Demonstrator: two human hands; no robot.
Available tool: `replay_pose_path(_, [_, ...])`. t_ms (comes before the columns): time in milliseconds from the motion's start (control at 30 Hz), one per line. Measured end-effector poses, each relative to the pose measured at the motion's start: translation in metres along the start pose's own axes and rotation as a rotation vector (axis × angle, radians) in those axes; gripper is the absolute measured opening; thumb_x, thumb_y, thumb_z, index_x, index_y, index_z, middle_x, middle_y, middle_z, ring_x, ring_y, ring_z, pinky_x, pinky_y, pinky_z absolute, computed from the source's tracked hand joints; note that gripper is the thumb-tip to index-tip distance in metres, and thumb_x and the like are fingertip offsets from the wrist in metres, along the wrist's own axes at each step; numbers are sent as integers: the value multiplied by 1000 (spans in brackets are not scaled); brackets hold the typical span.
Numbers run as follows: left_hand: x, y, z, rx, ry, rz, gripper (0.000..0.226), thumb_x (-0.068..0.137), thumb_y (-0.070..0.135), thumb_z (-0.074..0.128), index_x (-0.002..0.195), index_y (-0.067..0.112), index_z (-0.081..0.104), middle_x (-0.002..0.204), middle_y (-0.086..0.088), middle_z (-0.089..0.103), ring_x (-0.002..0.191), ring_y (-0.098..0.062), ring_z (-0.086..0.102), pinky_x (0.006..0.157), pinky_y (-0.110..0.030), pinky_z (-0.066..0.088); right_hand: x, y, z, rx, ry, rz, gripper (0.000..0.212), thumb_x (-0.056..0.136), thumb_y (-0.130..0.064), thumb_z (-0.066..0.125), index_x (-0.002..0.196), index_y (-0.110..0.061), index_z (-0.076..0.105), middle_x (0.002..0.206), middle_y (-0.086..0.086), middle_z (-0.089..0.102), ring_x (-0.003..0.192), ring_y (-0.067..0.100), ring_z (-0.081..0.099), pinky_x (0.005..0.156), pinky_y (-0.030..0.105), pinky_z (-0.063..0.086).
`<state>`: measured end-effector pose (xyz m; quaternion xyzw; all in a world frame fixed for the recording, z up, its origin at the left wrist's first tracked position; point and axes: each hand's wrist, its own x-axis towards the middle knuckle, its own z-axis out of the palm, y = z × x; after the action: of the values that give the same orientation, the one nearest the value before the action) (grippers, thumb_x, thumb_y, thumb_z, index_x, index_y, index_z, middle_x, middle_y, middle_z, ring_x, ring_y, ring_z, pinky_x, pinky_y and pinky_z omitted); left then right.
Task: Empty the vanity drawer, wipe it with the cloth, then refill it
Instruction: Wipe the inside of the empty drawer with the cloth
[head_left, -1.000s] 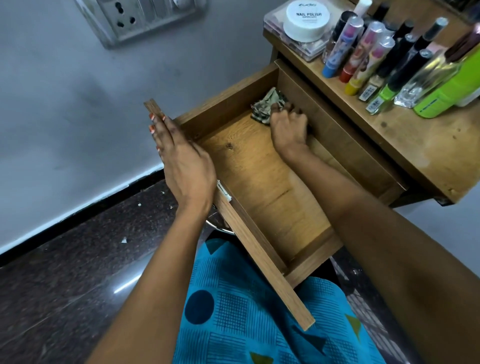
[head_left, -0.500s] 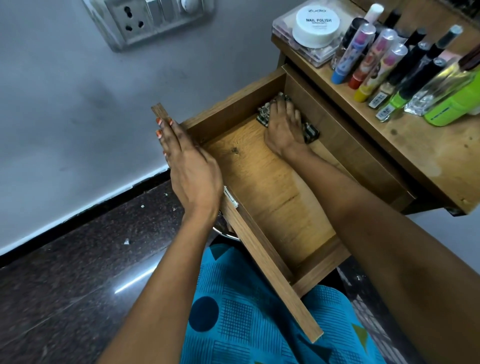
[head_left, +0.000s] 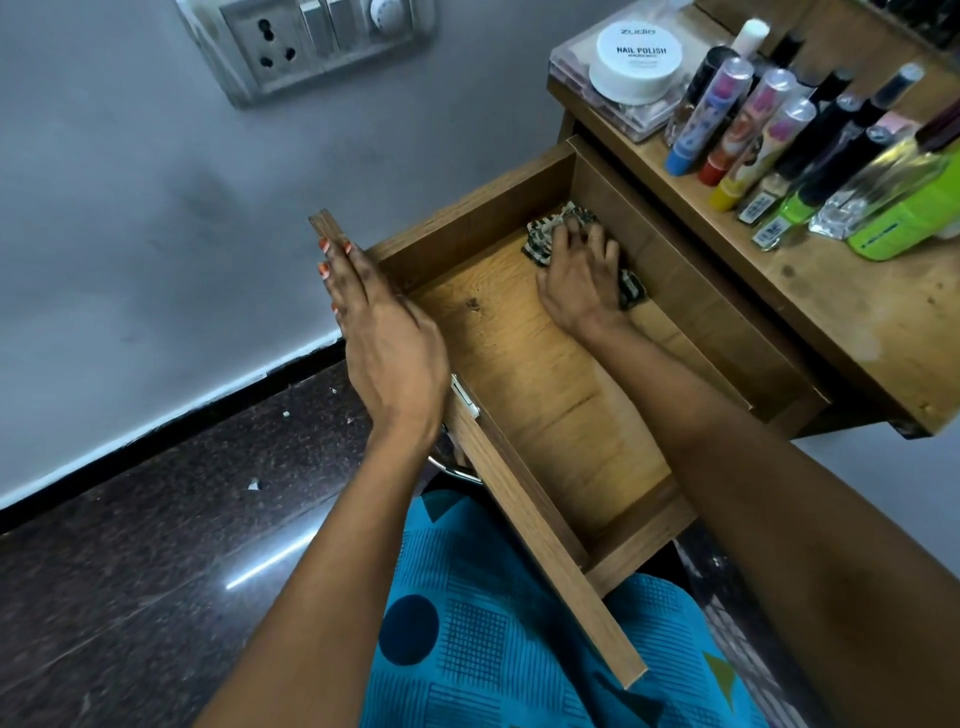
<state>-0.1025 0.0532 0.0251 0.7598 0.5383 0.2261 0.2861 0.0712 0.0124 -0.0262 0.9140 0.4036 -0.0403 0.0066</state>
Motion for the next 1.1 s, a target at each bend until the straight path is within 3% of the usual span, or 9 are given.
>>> replay_pose_path(267, [1, 0, 1, -7, 7, 9, 56, 96, 9, 29, 147, 8, 5, 157, -8, 0, 145, -21, 0, 118, -39, 19, 17, -4, -7, 72, -53, 10, 48, 93, -26, 41, 133, -3, 28, 146, 14, 26, 134, 31, 20, 105, 44, 22])
replay_pose_path(600, [2, -3, 1, 19, 17, 15, 55, 96, 9, 29, 146, 6, 7, 157, -9, 1, 145, -21, 0, 117, -29, 5, -1, -10, 1, -67, -61, 176, 49, 96, -25, 34, 135, 1, 19, 132, 20, 47, 134, 36, 22, 101, 43, 28])
replay_pose_path(900, [1, -1, 2, 24, 22, 4, 55, 96, 9, 29, 147, 7, 8, 157, -8, 1, 145, -20, 0, 120, -33, 10, 19, -16, -7, -18, -73, 109, 57, 93, -22, 38, 140, 0, 15, 146, 17, 31, 137, 33, 17, 106, 42, 22])
replay_pose_path(1100, [-1, -2, 0, 38, 21, 17, 55, 96, 9, 29, 147, 8, 6, 157, -8, 0, 145, -21, 0, 120, -32, 8, 7, -16, -11, -43, -124, 186, 51, 96, -26, 34, 138, -3, 18, 136, 19, 45, 135, 35, 20, 100, 45, 30])
